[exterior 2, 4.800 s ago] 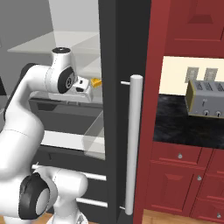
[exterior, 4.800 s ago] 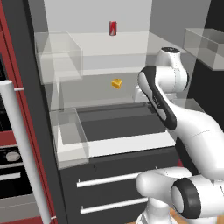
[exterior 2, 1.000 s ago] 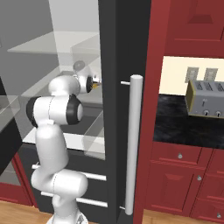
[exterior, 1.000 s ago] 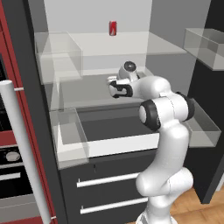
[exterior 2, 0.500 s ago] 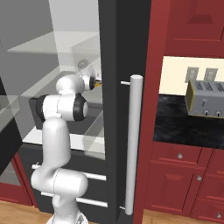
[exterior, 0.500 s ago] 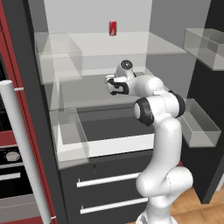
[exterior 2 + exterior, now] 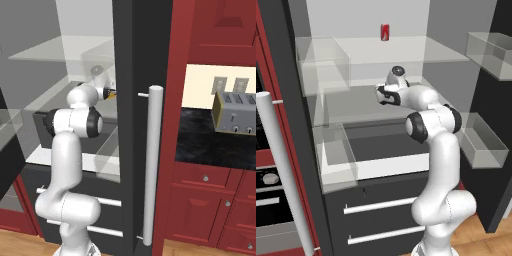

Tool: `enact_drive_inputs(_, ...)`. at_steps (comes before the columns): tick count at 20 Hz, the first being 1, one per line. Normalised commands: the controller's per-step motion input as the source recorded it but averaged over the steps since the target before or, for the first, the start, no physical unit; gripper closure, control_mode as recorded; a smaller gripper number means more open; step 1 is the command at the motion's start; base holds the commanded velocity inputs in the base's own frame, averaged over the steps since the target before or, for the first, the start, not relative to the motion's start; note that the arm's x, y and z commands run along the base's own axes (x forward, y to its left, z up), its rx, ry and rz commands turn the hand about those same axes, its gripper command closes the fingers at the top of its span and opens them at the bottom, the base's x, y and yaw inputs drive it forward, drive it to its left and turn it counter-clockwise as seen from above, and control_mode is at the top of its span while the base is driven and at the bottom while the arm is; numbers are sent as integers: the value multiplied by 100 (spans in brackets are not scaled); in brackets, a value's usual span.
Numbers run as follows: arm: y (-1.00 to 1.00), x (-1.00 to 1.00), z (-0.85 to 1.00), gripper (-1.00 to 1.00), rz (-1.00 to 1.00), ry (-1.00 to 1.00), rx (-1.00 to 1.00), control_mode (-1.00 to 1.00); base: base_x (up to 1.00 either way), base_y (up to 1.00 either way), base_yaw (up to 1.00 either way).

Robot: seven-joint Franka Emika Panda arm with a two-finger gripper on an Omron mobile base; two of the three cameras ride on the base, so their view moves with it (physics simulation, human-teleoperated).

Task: Pick the cheese from the fridge and the cheese grater from the cabinet and place them next to the salad bowl.

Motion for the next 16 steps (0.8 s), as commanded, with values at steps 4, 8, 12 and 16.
enact_drive_inputs(4, 0, 0, -19, 100, 0, 0, 5, -100, 0, 0, 0)
enact_drive_inputs(8, 0, -5, -4, 100, 0, -3, 1, -100, 0, 0, 0)
enact_drive_inputs(12, 0, -14, 0, 100, 0, -17, 0, -100, 0, 0, 0)
enact_drive_inputs(16, 0, -23, 0, 100, 0, -21, 0, -100, 0, 0, 0)
